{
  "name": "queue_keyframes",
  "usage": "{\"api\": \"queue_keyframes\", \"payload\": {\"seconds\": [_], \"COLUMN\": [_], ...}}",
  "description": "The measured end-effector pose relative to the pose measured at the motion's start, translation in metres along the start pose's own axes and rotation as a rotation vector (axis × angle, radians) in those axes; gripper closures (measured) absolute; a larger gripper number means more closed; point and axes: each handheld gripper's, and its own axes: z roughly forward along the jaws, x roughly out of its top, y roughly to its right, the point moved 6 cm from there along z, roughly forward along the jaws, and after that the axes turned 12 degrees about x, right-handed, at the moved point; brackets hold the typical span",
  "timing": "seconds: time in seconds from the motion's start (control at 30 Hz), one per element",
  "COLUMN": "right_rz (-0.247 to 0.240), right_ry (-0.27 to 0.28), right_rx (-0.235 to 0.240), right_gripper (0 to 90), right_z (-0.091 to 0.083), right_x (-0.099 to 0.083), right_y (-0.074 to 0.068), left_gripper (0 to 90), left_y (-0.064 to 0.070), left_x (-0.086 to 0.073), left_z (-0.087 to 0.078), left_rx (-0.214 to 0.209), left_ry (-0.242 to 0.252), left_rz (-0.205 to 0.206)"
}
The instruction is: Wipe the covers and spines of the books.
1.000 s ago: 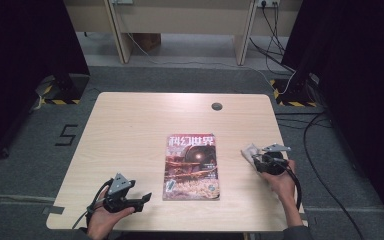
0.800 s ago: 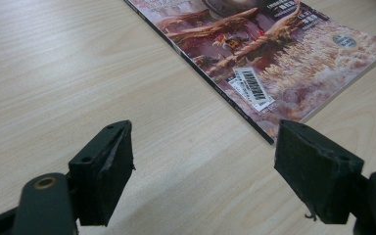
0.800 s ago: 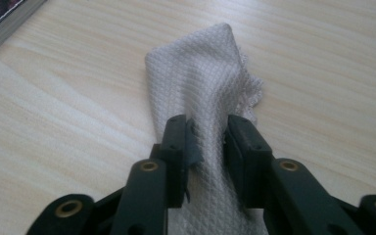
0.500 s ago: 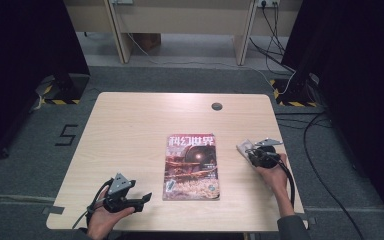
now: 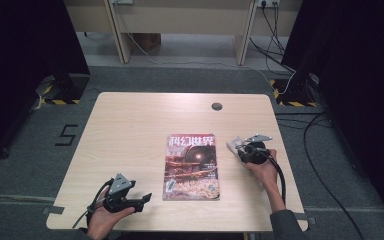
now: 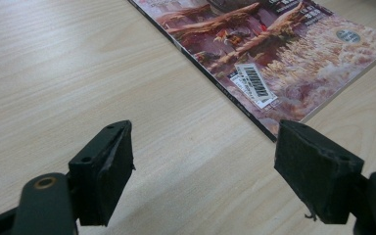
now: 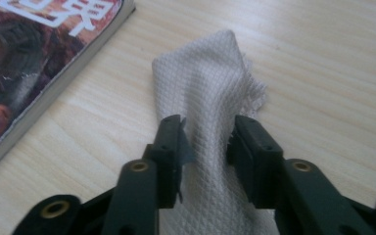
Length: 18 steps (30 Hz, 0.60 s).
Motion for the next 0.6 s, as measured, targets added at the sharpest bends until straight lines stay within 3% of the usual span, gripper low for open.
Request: {"api": "queue_keyframes", "payload": {"seconds": [0.13, 0.3, 0.43, 0.6], "right_rz": [0.025, 0.035, 0.022, 0.0], "right_ry": [0.054, 0.076, 0.077, 0.093], "right_rx": [0.003, 0.041, 0.047, 0.085], "right_gripper": [48.7, 39.4, 36.4, 34.7], "right_z": [-0.015, -0.025, -0.028, -0.032], "right_x": [0.002, -0.002, -0.002, -0.008], "right_y": [-0.008, -0.021, -0.029, -0.052], "left_gripper": [21.9, 21.9, 21.5, 21.1], "left_y": [0.001, 0.001, 0.001, 0.0], "left_x": [0.0, 0.0, 0.0, 0.0], "left_z": [0.0, 0.0, 0.0, 0.0], "left_rx": [0.001, 0.003, 0.003, 0.005], "left_ry": [-0.001, -0.001, 0.0, 0.001], "left_rz": [0.003, 0.003, 0.003, -0.001]}}
